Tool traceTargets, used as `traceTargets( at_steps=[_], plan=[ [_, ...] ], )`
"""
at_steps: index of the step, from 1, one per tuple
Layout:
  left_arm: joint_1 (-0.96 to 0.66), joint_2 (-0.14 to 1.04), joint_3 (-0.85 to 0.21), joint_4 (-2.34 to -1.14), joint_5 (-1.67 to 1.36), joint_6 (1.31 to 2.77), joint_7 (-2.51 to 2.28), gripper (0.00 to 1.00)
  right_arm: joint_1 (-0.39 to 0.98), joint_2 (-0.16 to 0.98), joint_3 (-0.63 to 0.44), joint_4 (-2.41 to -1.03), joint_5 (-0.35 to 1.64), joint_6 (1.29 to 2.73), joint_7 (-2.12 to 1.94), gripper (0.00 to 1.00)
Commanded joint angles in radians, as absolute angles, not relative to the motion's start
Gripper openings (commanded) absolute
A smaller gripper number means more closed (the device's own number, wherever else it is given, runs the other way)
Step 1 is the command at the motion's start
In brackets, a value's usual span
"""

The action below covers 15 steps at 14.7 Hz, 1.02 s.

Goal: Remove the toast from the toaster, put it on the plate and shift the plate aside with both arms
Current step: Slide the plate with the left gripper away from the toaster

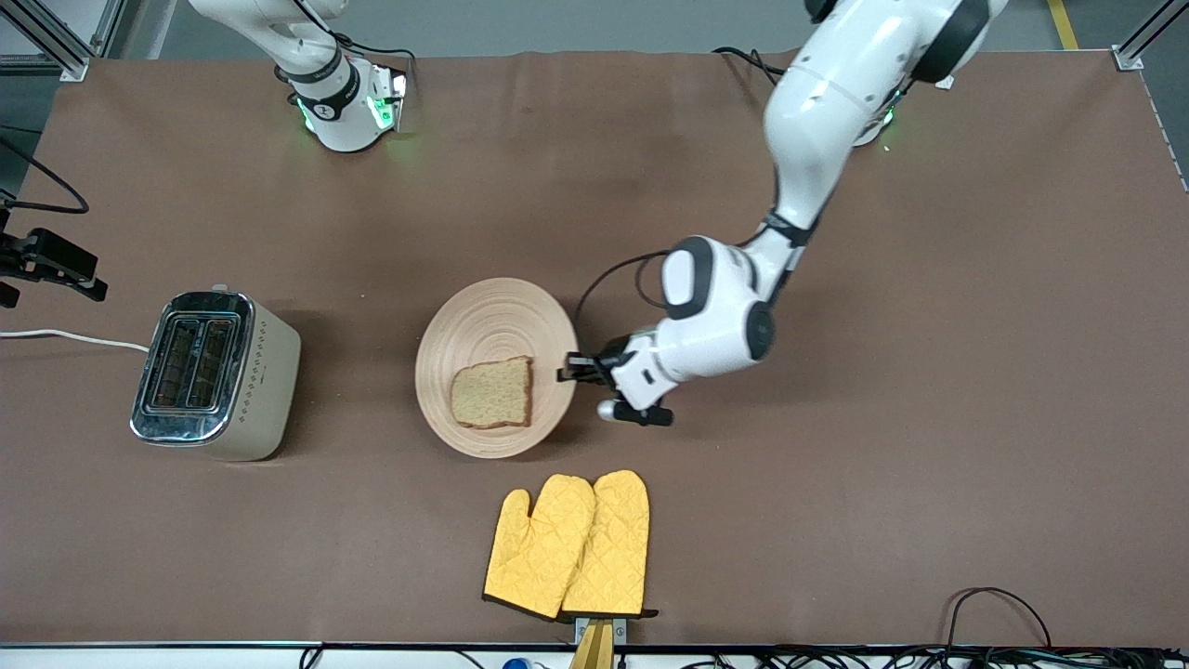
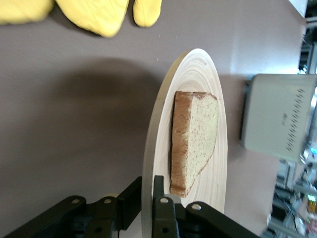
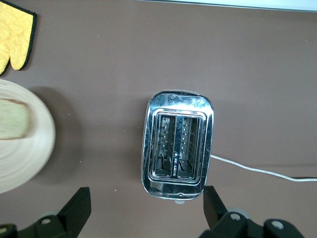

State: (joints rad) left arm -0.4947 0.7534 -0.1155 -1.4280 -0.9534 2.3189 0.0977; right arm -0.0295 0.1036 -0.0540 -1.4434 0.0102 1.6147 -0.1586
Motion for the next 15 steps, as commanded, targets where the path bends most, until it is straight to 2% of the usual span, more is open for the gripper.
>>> traceTargets(
  at_steps=[1,6,11,15],
  plan=[
    [-0.347,0.632,-0.126,-1.557,-0.953,2.139,0.263,0.0,-0.051,0.114,-0.015,-1.419,-0.015,1.583,-0.147,1.0],
    [0.022,0.656,-0.129,-1.568,-0.839,1.834,0.65,0.0,-0.049,0.112,-0.012,-1.419,-0.026,1.568,-0.147,1.0],
    [0.299,0.793,-0.129,-1.49,-0.816,1.614,0.97,0.0,-0.049,0.114,-0.011,-1.419,-0.035,1.569,-0.155,1.0],
    [0.402,0.853,-0.124,-1.482,-0.798,1.585,1.022,0.0,-0.018,0.114,-0.009,-1.419,-0.04,1.568,-0.144,1.0]
  ],
)
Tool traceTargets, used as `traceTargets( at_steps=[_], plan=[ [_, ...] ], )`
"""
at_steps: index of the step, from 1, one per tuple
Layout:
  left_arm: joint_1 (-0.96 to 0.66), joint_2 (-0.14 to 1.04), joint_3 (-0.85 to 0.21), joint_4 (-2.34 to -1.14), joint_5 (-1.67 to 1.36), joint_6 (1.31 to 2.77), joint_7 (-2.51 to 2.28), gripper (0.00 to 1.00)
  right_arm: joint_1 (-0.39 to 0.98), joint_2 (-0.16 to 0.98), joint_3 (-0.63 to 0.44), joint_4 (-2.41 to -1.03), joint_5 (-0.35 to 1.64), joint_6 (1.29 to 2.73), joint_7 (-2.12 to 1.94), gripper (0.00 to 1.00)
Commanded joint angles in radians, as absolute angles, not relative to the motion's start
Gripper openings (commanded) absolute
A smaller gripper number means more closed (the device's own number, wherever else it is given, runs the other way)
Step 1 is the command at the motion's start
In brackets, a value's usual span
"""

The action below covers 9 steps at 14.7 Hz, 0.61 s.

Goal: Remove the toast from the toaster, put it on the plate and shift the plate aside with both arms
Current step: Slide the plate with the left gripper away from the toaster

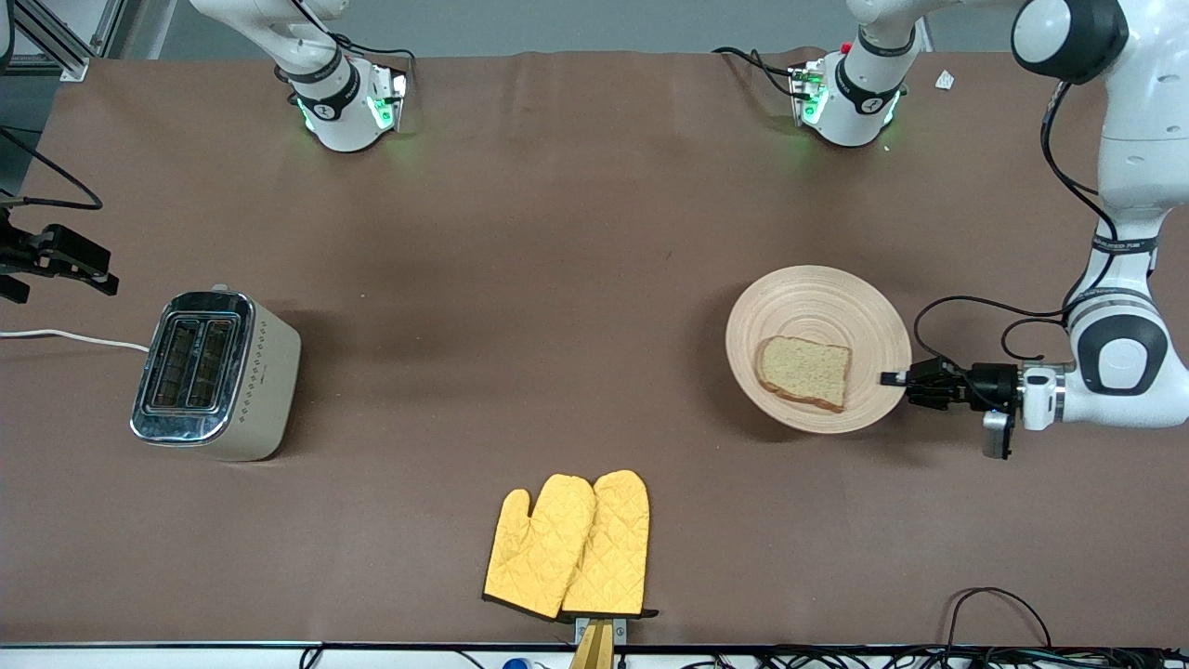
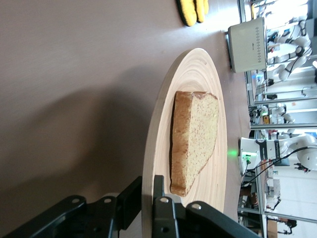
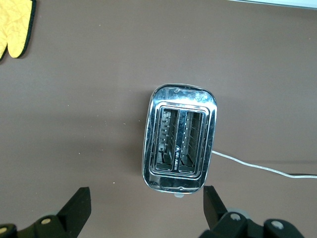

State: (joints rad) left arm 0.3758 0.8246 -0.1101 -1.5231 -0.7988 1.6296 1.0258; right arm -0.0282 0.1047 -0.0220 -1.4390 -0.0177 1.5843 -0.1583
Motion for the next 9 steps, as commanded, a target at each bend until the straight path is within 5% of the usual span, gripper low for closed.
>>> traceTargets(
  at_steps=[1,7,8,9],
  plan=[
    [0.416,0.867,-0.123,-1.482,-0.799,1.585,1.011,0.0,-0.014,0.112,-0.009,-1.419,-0.04,1.569,-0.144,1.0],
    [0.443,0.942,-0.094,-1.419,-0.801,1.594,0.905,0.01,-0.021,0.113,-0.012,-1.424,-0.037,1.565,-0.152,1.0],
    [0.443,0.942,-0.094,-1.417,-0.799,1.595,0.891,0.03,-0.021,0.114,-0.012,-1.427,-0.035,1.565,-0.15,1.0],
    [0.443,0.94,-0.094,-1.417,-0.799,1.595,0.888,0.18,-0.021,0.112,-0.012,-1.425,-0.035,1.566,-0.147,1.0]
  ],
)
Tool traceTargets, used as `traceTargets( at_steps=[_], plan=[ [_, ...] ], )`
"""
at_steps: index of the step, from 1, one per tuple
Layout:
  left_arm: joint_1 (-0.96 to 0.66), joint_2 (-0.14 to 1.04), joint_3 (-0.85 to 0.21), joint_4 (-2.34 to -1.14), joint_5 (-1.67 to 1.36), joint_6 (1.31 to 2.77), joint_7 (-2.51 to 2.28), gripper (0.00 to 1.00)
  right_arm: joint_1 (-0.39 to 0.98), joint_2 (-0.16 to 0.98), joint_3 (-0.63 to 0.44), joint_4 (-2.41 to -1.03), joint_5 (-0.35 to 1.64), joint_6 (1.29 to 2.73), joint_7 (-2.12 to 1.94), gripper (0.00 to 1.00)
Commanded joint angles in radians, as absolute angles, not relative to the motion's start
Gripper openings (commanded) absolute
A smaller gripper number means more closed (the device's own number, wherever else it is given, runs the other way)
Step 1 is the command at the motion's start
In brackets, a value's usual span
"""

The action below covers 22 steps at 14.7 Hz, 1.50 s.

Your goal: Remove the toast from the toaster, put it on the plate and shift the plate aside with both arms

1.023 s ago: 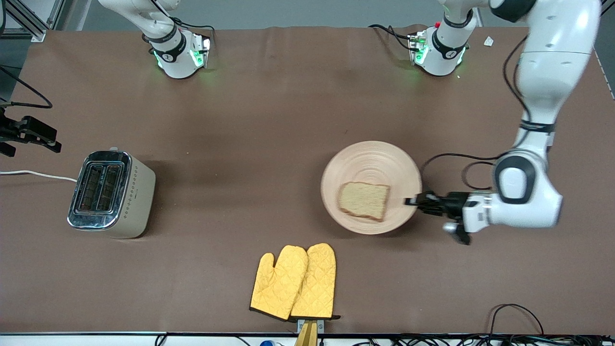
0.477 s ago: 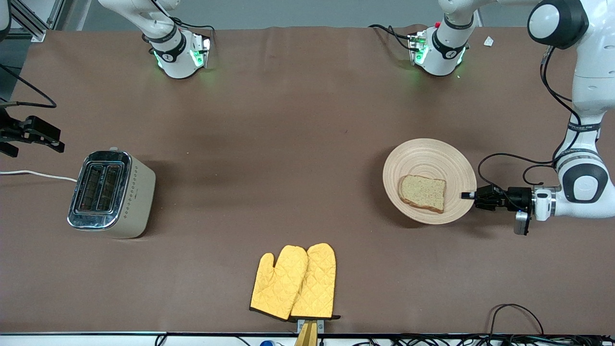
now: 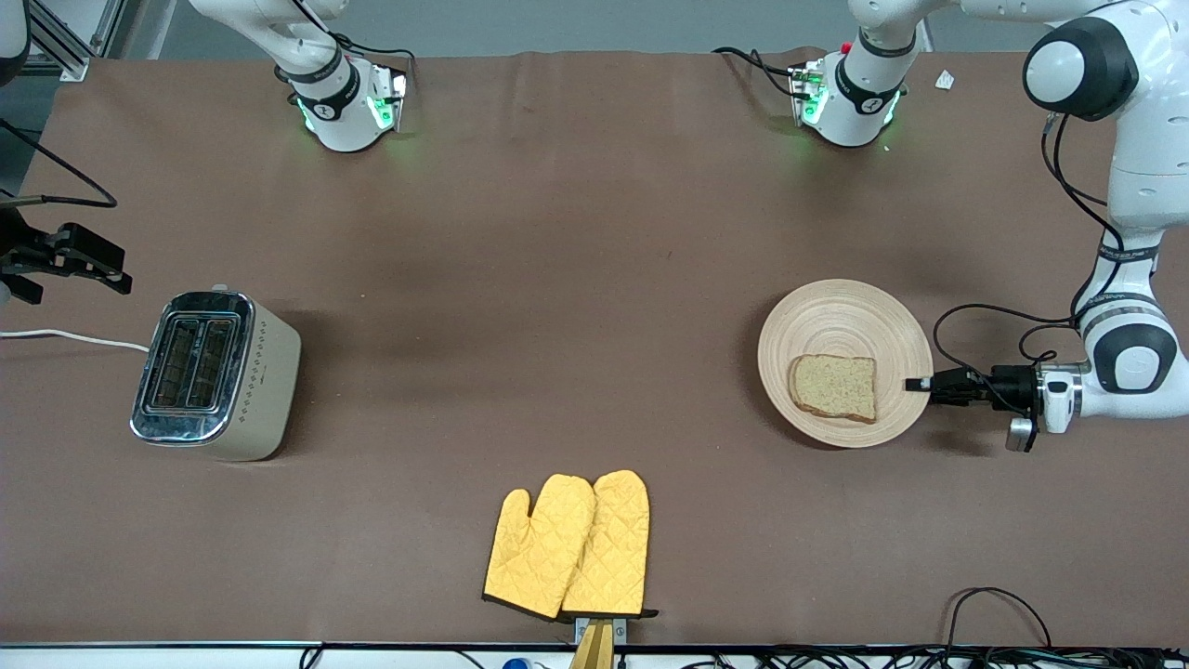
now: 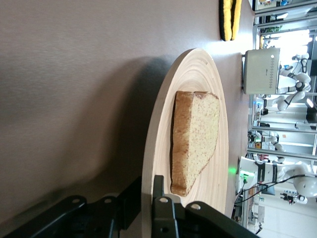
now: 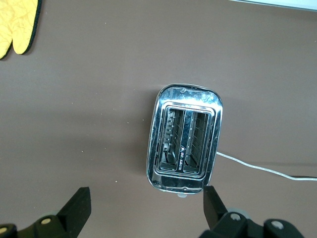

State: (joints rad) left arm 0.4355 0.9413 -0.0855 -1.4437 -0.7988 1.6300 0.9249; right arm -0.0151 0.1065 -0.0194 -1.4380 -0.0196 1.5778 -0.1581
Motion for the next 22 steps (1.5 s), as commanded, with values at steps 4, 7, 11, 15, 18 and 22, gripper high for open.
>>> traceTargets(
  at_steps=[4,7,11,15,18,22],
  plan=[
    [0.443,0.913,-0.087,-1.353,-0.706,1.594,0.875,1.0,-0.025,0.114,-0.014,-1.425,-0.035,1.565,-0.153,1.0],
    [0.401,0.807,-0.118,-1.269,-0.441,1.595,0.708,1.0,-0.023,0.114,-0.014,-1.425,-0.035,1.566,-0.153,1.0],
    [0.263,0.564,-0.118,-1.278,-0.206,1.592,0.455,1.0,-0.021,0.112,-0.012,-1.425,-0.034,1.566,-0.144,1.0],
    [0.109,0.335,-0.132,-1.327,-0.097,1.52,0.177,1.0,-0.017,0.114,-0.012,-1.425,-0.029,1.566,-0.143,1.0],
    [0.038,0.191,-0.166,-1.396,-0.025,1.497,0.026,1.0,-0.006,0.113,-0.009,-1.424,-0.029,1.568,-0.143,1.0],
    [0.054,-0.033,-0.189,-1.696,-0.015,1.736,0.038,1.0,0.018,0.112,-0.009,-1.42,-0.032,1.568,-0.141,1.0]
  ],
)
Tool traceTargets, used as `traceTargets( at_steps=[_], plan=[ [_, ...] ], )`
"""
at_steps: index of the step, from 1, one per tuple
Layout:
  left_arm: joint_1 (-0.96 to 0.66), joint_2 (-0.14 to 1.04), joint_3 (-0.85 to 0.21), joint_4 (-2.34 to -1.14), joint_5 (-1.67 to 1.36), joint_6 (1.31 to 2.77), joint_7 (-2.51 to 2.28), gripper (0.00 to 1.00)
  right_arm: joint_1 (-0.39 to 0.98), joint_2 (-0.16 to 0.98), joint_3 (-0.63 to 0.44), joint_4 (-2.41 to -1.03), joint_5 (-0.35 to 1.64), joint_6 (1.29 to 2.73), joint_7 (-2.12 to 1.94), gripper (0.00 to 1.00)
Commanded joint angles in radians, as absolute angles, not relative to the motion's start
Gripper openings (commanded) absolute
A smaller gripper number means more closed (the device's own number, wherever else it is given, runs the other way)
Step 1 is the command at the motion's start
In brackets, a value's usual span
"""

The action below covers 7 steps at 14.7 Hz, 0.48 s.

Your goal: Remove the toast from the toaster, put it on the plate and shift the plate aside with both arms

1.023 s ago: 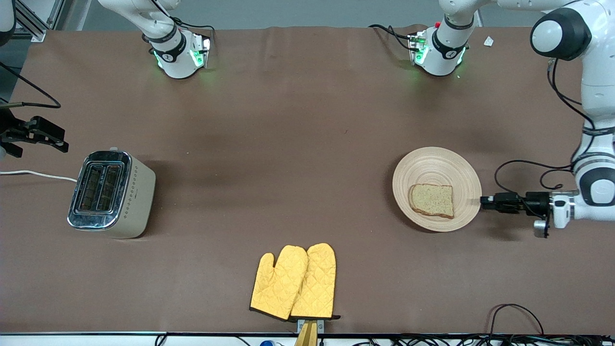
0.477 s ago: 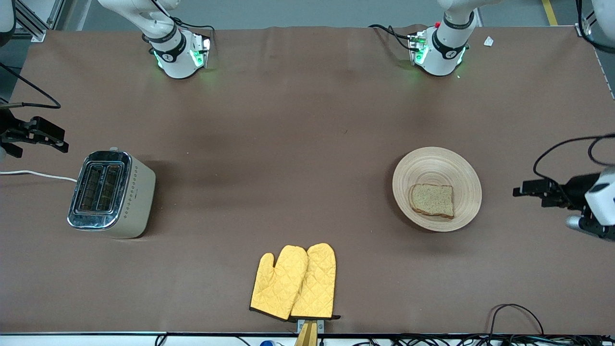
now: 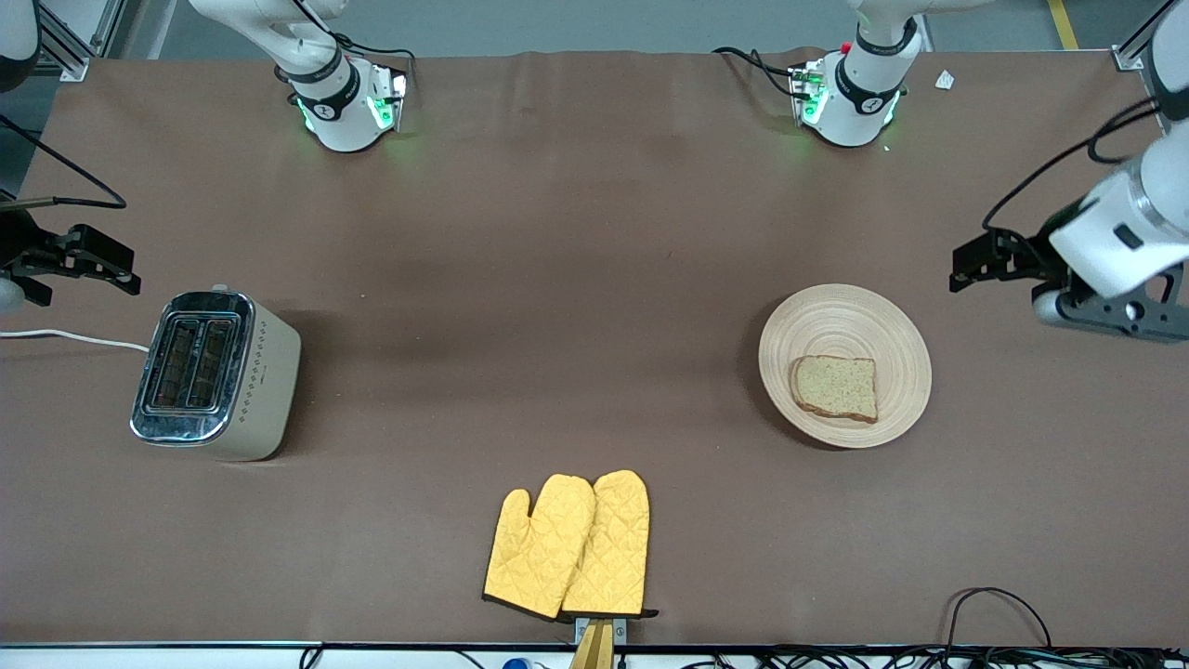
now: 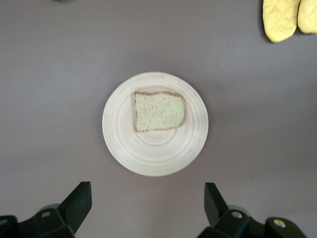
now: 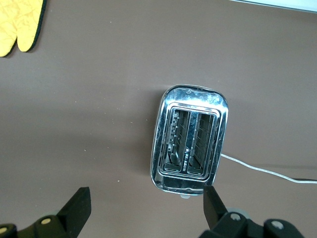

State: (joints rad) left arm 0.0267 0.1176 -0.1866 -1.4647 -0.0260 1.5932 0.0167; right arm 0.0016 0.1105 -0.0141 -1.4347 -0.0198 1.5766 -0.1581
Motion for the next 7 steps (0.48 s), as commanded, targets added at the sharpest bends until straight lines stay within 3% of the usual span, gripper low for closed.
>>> traceTargets(
  at_steps=[1,4,7],
  plan=[
    [0.057,-0.079,-0.187,-1.762,-0.015,1.787,0.054,1.0,0.02,0.112,-0.009,-1.422,-0.031,1.568,-0.141,1.0],
    [0.064,-0.089,-0.176,-1.75,-0.014,1.729,0.066,1.0,0.015,0.112,-0.012,-1.422,-0.031,1.568,-0.143,1.0],
    [0.067,0.0,-0.175,-1.598,0.003,1.579,0.066,1.0,0.015,0.112,-0.012,-1.422,-0.029,1.571,-0.143,1.0]
  ],
)
